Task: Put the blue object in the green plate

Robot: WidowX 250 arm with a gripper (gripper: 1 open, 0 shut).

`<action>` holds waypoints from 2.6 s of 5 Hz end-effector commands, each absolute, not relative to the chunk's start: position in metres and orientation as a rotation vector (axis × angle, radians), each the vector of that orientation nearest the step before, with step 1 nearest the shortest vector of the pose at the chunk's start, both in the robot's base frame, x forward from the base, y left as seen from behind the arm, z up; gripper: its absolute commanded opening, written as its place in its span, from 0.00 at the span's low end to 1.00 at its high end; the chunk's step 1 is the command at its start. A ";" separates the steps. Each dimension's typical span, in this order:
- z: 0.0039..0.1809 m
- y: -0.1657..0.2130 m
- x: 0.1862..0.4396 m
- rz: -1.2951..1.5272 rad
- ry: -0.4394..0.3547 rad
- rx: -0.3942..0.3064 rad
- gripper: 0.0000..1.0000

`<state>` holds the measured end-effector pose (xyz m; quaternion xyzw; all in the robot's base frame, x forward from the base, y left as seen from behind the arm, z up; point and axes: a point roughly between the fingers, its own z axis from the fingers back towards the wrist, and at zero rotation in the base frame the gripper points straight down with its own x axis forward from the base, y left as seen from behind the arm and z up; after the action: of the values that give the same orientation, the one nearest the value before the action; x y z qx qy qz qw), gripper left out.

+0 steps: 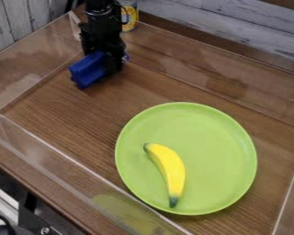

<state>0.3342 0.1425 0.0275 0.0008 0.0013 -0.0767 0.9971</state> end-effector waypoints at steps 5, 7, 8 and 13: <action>0.030 0.130 0.343 -0.160 -0.018 0.005 0.00; 0.033 0.126 0.343 -0.153 -0.020 0.009 0.00; 0.036 0.124 0.342 -0.149 -0.020 0.013 0.00; 0.064 0.109 0.337 -0.136 0.000 0.054 0.00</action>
<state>0.3308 0.1086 0.0328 0.0099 0.0395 -0.0648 0.9971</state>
